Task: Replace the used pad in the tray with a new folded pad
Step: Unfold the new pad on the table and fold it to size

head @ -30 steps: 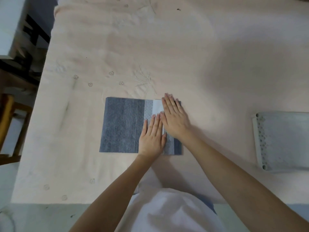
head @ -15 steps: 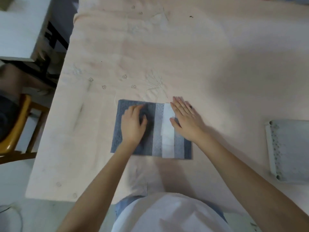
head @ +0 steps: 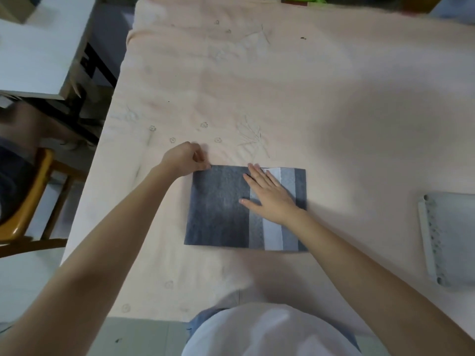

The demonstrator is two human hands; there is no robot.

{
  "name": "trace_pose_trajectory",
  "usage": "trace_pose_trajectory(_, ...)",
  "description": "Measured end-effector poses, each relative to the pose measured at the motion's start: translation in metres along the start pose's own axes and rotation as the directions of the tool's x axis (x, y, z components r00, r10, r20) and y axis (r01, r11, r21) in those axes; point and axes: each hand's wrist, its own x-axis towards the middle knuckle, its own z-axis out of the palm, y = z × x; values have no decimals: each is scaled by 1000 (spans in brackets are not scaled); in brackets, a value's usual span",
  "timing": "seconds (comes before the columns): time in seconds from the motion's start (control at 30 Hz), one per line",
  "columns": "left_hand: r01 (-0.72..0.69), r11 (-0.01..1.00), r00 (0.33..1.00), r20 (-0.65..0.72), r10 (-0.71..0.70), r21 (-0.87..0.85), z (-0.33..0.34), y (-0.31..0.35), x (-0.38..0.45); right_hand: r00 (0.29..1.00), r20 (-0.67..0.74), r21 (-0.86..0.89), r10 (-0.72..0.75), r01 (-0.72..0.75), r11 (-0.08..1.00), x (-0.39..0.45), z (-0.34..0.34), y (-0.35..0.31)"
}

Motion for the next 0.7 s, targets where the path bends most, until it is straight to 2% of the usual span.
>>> trace_pose_trajectory(0.07, 89, 996, 996, -28, -89, -1, 1, 2, -3, 983, -171, 162, 59, -31, 986, -5, -10, 5)
trace_pose_trajectory(0.1, 156, 988, 987, -47, -156, -9, 1, 2, -7, 945, -304, 166, 121, -72, 983, -9, -15, 9)
trace_pose_trajectory(0.17, 262, 965, 963, -57, -263, -34, 1, -2, -17, 784, -552, 192, 284, -212, 958, -20, -28, 24)
trace_pose_trajectory(0.2, 280, 958, 959, -27, -282, -66, 2, -7, -22, 686, -625, 295, 372, -234, 926, -27, -34, 30)
trace_pose_trajectory(0.23, 282, 951, 959, 23, -282, -126, 5, -11, -26, 606, -664, 414, 438, -189, 890, -34, -39, 33)
trace_pose_trajectory(0.27, 284, 938, 959, 75, -274, -198, 10, -13, -31, 556, -677, 516, 483, -110, 850, -41, -44, 33)
trace_pose_trajectory(0.33, 280, 910, 959, 118, -256, -306, 19, -14, -42, 494, -661, 670, 565, 50, 740, -48, -51, 25)
trace_pose_trajectory(0.4, 257, 910, 966, 81, -244, -324, 26, -15, -47, 354, -560, 826, 749, 161, 540, -48, -55, 19)
trace_pose_trajectory(0.47, 255, 905, 966, 46, -255, -341, 30, -14, -49, 168, -301, 944, 939, 189, 269, -43, -54, 21)
trace_pose_trajectory(0.5, 260, 898, 964, 47, -261, -356, 31, -14, -49, 109, -118, 981, 987, 168, 99, -42, -50, 26)
trace_pose_trajectory(0.53, 265, 893, 963, 52, -264, -364, 32, -13, -50, 103, 63, 990, 993, 119, -75, -43, -45, 29)
trace_pose_trajectory(0.57, 267, 892, 963, 57, -265, -364, 33, -12, -50, 141, 187, 980, 972, 50, -195, -44, -38, 30)
trace_pose_trajectory(0.6, 267, 893, 963, 61, -263, -363, 33, -11, -51, 213, 234, 972, 949, -39, -231, -46, -29, 28)
trace_pose_trajectory(0.63, 268, 891, 963, 65, -263, -366, 34, -9, -52, 312, 207, 976, 927, -128, -175, -47, -21, 24)
trace_pose_trajectory(0.7, 283, 883, 959, 86, -271, -375, 32, -8, -54, 488, 96, 970, 867, -243, 29, -50, -9, 14)
